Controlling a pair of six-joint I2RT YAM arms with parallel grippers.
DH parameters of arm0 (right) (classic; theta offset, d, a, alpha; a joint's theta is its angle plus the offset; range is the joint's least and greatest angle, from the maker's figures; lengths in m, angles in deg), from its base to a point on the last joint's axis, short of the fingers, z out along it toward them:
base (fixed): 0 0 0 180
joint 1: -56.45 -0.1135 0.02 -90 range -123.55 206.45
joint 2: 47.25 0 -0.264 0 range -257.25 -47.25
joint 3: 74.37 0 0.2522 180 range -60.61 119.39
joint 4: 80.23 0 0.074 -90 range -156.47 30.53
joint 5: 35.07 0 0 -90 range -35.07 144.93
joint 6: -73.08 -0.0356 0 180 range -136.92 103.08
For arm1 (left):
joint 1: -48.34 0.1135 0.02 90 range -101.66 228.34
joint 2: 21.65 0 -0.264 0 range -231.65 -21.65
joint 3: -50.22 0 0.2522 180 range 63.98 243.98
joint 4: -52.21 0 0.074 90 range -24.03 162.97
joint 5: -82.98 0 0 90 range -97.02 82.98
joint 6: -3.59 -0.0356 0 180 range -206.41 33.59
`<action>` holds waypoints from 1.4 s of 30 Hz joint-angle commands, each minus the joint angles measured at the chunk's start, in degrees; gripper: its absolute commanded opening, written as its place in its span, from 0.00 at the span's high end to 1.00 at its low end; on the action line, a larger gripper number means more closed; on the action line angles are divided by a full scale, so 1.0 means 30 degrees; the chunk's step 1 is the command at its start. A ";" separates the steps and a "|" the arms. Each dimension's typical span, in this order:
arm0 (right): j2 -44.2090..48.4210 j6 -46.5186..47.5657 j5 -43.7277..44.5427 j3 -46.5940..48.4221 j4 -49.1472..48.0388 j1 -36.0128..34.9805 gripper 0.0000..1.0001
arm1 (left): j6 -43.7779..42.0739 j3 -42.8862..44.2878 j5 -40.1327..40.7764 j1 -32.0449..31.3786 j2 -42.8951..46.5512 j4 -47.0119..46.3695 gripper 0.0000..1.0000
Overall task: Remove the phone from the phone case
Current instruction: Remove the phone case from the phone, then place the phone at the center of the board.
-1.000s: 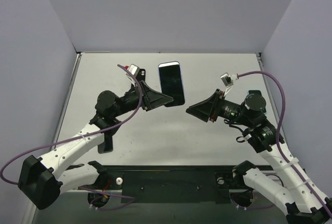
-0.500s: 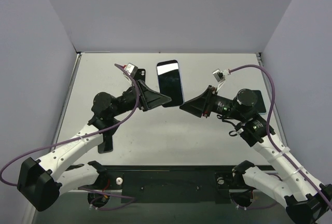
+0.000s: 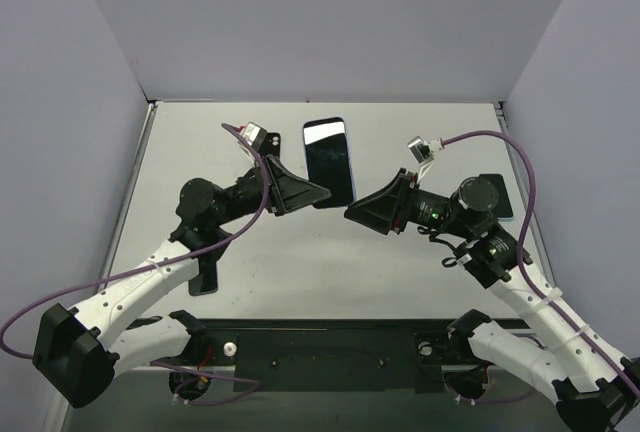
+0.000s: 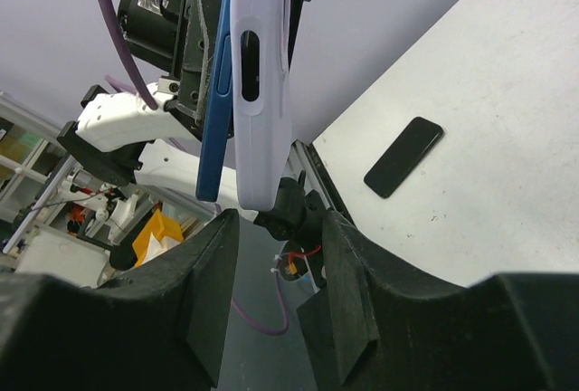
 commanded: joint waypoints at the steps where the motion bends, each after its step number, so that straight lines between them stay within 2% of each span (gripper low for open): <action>1: 0.0286 0.0268 0.0364 0.0181 -0.1660 -0.0222 0.62 | 0.0056 0.0690 -0.0046 -0.0018 0.0350 -0.1922 1.00; 14: -0.1881 -0.0845 0.1478 0.0796 -0.5059 -0.0281 0.64 | 0.1052 -0.0130 -0.0983 -0.0047 0.0672 -0.3006 1.00; 16: -0.2058 -0.0963 0.1653 0.0854 -0.5440 -0.0281 0.72 | 0.1052 -0.0276 -0.1012 -0.0047 0.0790 -0.2948 1.00; 18: -0.2146 -0.0526 0.3021 0.1029 -0.4947 -0.0281 0.92 | 0.0877 -0.0393 -0.1071 -0.0047 0.1023 -0.2540 1.00; 19: -0.2059 0.0579 0.3989 0.1234 -0.2594 -0.0223 1.00 | 0.0644 -0.0481 -0.1071 -0.0047 0.1198 -0.2074 1.00; 20: -0.1855 0.1257 0.7943 0.1961 -0.0221 -0.0165 1.00 | 0.0468 -0.0482 -0.1100 -0.0018 0.1345 -0.1518 1.00; 21: -0.1766 0.2076 1.0071 0.2258 0.3109 -0.0077 1.00 | 0.0031 -0.0656 -0.1013 -0.0018 0.1723 -0.0410 1.00; 22: -0.1823 0.2055 1.4066 0.2638 0.5637 0.0098 1.00 | -0.0293 -0.0744 -0.0984 -0.0047 0.2104 0.0181 1.00; 24: -0.1969 0.1938 1.6961 0.2642 0.7616 0.1267 1.00 | -0.1083 -0.1096 -0.0954 -0.0018 0.2836 0.2201 1.00; 26: -0.1882 0.2257 1.8668 0.2002 0.8122 0.2788 1.00 | -0.2809 -0.1214 -0.0779 -0.0018 0.3830 0.5800 1.00; 29: -0.1853 0.2932 1.8854 0.1414 0.8796 0.3730 1.00 | -0.6587 -0.1419 0.1441 -0.0076 0.5239 1.3310 1.00; 30: -0.1592 0.3340 1.8562 0.1208 0.8652 0.3848 1.00 | -0.8277 -0.1419 0.3334 -0.0106 0.5881 1.7083 1.00; 31: -0.1415 0.3431 1.8211 0.0800 0.8535 0.3879 1.00 | -0.8874 -0.1622 0.4281 -0.0106 0.6148 1.8715 1.00; 32: -0.1036 0.3490 1.7918 0.0564 0.8214 0.3879 1.00 | -0.9518 -0.1885 0.6407 -0.0135 0.6586 2.0617 1.00; 36: -0.0302 0.3228 1.6452 -0.0316 0.7772 0.3879 1.00 | -0.9467 -0.5247 1.0025 -0.0281 0.7672 2.1547 1.00; 39: -0.0125 0.2876 1.5194 -0.0872 0.7392 0.3850 1.00 | -0.9319 -0.5931 1.1814 -0.0602 0.7792 2.1835 1.00; 42: 0.0080 0.2495 1.4751 -0.1166 0.7187 0.3850 1.00 | -0.8795 -0.5522 1.5002 -0.1657 0.7617 2.4259 1.00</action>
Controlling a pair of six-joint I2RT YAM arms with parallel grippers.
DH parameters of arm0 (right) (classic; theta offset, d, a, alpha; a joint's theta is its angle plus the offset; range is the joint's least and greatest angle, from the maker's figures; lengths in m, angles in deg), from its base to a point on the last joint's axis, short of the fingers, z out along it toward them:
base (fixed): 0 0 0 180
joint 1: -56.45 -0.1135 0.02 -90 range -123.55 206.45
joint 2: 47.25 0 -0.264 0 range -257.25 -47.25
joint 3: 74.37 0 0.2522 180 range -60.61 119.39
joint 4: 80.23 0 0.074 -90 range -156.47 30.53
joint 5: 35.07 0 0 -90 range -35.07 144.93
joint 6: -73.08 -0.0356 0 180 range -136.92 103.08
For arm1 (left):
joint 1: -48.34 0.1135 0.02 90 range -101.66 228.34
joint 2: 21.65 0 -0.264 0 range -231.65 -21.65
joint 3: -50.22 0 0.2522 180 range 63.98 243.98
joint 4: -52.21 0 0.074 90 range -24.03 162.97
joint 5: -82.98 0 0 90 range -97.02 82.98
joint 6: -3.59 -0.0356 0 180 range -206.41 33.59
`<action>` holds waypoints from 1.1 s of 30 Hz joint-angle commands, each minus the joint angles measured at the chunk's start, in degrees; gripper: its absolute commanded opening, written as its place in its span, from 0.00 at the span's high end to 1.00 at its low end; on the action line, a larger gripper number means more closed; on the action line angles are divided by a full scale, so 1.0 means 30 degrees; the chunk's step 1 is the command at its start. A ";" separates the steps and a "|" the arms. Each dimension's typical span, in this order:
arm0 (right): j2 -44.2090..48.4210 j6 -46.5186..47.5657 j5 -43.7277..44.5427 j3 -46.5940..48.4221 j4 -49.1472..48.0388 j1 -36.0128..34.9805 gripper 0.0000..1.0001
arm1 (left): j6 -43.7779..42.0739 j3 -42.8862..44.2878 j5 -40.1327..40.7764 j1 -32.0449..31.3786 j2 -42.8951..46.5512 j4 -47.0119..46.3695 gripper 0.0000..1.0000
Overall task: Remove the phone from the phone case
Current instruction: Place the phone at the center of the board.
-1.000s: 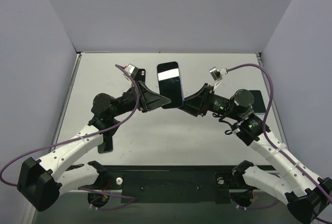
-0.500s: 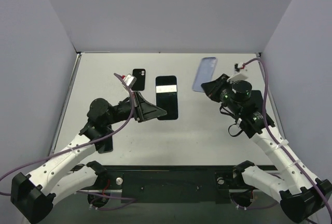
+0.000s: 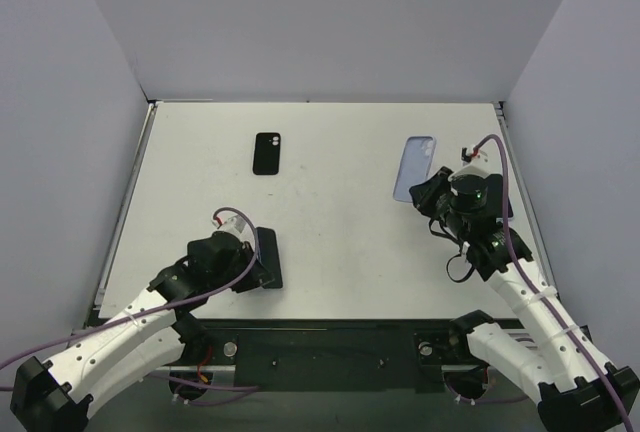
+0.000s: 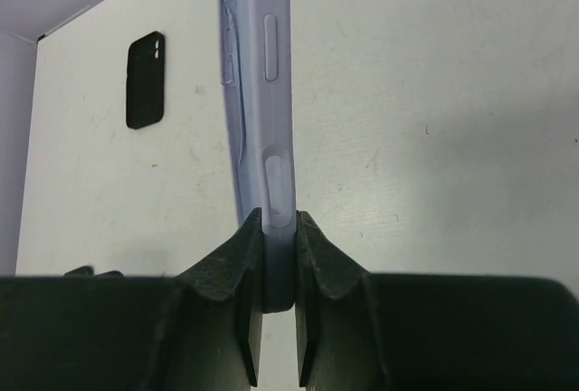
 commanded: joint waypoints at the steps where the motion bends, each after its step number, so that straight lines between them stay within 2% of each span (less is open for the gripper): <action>1: 0.0496 -0.0434 -0.1552 -0.0525 -0.1345 -0.0077 1.00 | -0.0260 0.1153 0.4958 -0.1286 0.0250 0.2134 1.00; 4: 0.0496 -0.0903 -0.2229 -0.0964 -0.1990 -0.0136 1.00 | -0.0056 0.1212 0.5283 -0.1347 0.0103 0.3480 1.00; 10: 0.0028 -0.1021 -0.2524 -0.1083 -0.2665 -0.0546 1.00 | 0.0648 0.0947 0.5749 -0.1435 0.0162 0.4070 1.00; 21: 0.0233 -0.0612 -0.2730 -0.1288 -0.2782 -0.0868 1.00 | 0.0326 0.2090 0.7245 -0.1260 -0.2035 0.5037 1.00; 28: -0.0118 -0.0669 -0.3227 -0.1493 -0.3484 -0.0898 1.00 | -0.1255 0.2237 0.4700 0.0582 -0.3791 0.3603 1.00; 33: -0.0149 -0.0641 -0.3433 -0.1757 -0.3778 -0.0898 1.00 | -0.1549 0.2295 0.4198 0.1347 -0.4730 0.3425 0.97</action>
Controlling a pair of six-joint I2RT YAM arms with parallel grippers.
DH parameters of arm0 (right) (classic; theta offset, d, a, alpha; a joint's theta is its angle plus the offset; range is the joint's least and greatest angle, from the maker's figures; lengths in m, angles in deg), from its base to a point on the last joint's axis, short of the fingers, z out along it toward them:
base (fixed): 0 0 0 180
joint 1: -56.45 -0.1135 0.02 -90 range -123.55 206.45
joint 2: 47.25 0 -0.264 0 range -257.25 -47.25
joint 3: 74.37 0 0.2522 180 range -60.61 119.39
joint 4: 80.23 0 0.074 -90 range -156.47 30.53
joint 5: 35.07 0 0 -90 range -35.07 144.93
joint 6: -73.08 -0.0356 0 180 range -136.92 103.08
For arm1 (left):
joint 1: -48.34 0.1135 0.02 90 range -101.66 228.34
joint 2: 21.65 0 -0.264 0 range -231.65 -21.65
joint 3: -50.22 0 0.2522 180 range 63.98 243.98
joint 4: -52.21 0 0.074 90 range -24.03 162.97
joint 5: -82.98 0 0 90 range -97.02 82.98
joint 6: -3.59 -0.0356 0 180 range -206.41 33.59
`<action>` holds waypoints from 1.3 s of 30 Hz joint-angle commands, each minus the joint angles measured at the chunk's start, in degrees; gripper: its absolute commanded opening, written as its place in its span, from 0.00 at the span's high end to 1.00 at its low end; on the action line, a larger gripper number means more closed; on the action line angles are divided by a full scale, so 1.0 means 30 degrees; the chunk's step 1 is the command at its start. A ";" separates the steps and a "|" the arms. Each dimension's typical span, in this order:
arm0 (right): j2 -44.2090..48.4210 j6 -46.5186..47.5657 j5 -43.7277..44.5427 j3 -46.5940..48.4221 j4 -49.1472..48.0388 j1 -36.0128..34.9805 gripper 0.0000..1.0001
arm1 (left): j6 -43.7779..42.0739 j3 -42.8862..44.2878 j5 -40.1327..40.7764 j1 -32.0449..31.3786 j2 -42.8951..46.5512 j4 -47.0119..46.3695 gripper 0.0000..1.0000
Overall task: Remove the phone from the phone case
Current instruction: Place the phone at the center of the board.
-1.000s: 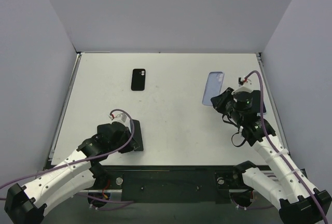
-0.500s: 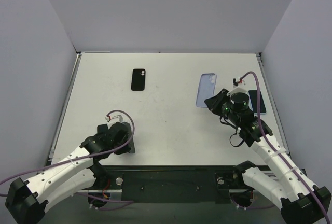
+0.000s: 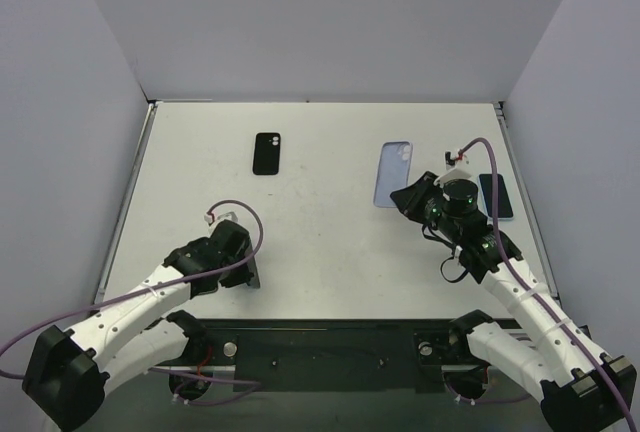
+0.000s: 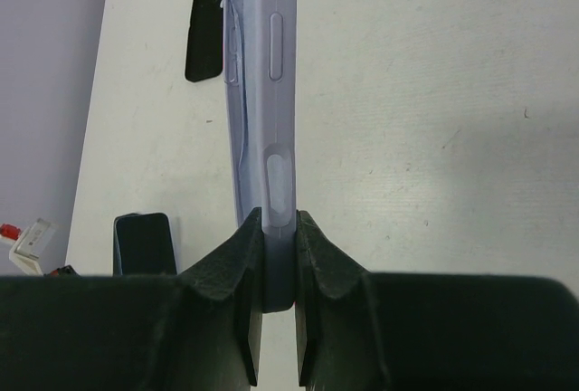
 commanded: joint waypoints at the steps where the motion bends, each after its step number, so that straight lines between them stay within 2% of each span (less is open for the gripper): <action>1: -0.0010 0.0168 -0.0322 -0.0242 -0.1323 -0.0125 1.00 | -0.0748 0.0809 -0.0407 0.0510 -0.0890 -0.0728 0.96; 4: 0.0078 0.0256 -0.0322 -0.0183 -0.1206 -0.0096 1.00 | -0.0339 0.0869 -0.0376 0.0510 -0.1828 -0.0317 0.89; 10: 0.0400 0.0461 -0.0321 -0.0300 -0.1206 -0.0067 1.00 | 0.0626 0.1512 0.0821 0.0510 -0.3617 0.1408 0.86; 11: 0.0401 0.0462 -0.0293 -0.0300 -0.1206 -0.0038 1.00 | 0.0745 0.1542 0.0911 0.0510 -0.3647 0.1470 0.86; 13: 0.0488 0.0403 -0.0351 -0.0475 -0.1352 -0.0038 1.00 | 0.1009 0.1542 0.1233 0.0510 -0.3560 0.1762 0.77; 17: 0.0635 0.0345 -0.0292 -0.0652 -0.1557 -0.0037 1.00 | 0.1420 0.1542 0.1674 0.0510 -0.3267 0.2115 0.69; 25: 0.0577 0.0286 -0.0410 -0.0652 -0.1675 0.0021 1.00 | 0.1654 0.1513 0.1996 0.0511 -0.3471 0.2320 0.60; 28: 0.0430 0.0315 -0.0555 -0.0681 -0.1762 0.0021 1.00 | 0.2093 0.1688 0.2580 0.0510 -0.3413 0.2875 0.53; 32: -0.0126 -0.0035 -0.0819 -0.0944 -0.2464 -0.0066 1.00 | 0.2328 0.1864 0.2963 0.0510 -0.3325 0.3111 0.45; 39: -0.3136 -0.1470 -0.0792 -0.0478 -0.5388 -0.1588 1.00 | 0.2299 0.2536 0.3314 0.0540 -0.3062 0.3666 0.39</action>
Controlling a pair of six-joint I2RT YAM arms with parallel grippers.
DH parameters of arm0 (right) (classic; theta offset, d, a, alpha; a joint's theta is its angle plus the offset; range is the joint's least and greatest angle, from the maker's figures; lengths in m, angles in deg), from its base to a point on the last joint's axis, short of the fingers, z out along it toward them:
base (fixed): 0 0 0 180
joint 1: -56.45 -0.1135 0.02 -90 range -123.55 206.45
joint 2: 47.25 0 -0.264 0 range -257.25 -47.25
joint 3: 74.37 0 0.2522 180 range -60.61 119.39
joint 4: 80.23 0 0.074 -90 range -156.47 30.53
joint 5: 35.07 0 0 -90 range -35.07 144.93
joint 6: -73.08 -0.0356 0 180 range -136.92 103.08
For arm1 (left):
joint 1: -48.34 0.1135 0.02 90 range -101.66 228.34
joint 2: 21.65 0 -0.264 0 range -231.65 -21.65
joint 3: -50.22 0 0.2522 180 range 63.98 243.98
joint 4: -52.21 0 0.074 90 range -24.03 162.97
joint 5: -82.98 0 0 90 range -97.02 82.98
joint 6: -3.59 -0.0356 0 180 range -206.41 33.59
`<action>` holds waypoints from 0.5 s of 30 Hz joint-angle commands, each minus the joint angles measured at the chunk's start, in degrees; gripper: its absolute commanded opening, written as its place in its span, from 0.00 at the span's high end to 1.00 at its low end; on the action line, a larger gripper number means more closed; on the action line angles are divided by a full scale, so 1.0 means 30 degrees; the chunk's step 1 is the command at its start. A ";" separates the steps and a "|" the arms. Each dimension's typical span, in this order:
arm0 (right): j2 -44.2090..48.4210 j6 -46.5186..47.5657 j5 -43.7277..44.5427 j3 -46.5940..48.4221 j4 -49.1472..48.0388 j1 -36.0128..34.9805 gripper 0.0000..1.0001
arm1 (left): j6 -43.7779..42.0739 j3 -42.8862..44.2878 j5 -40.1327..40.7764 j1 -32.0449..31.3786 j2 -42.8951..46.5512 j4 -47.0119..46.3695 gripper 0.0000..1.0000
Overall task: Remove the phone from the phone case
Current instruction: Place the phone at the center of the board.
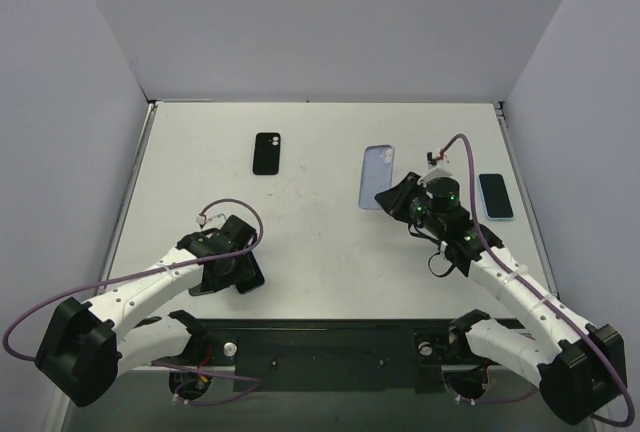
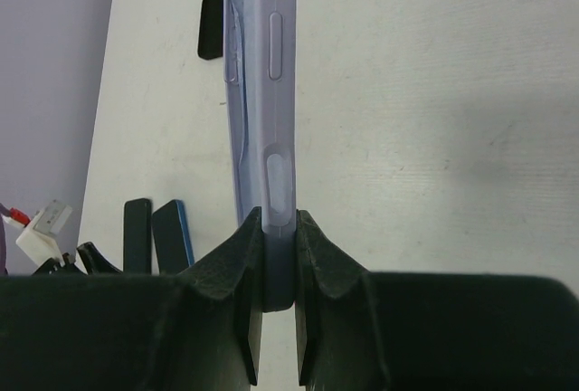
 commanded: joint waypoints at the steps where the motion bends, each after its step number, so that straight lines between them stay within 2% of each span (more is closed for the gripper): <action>1: -0.2115 -0.1499 -0.0077 0.0514 -0.3695 -0.1420 1.00 | 0.0142 0.1051 0.0728 0.0066 0.0450 0.0971 0.39; 5: -0.6038 -0.3284 -0.0864 0.2123 -0.7350 -0.2594 1.00 | -0.0617 0.2631 0.0028 0.0037 0.1503 0.1529 0.38; 7: -0.8586 -0.4426 -0.1714 0.3294 -0.9954 -0.2888 1.00 | -0.1320 0.4442 -0.0237 0.0037 0.2586 0.1646 0.38; 10: -1.3265 -0.5807 -0.2798 0.6331 -1.1901 -0.3182 1.00 | -0.2984 0.6263 -0.0356 0.0037 0.4545 0.1414 0.27; 15: -2.0385 -0.9054 -0.3269 1.1406 -1.5238 -0.3563 1.00 | -0.5449 0.9193 0.0520 0.0037 0.6366 0.0272 0.21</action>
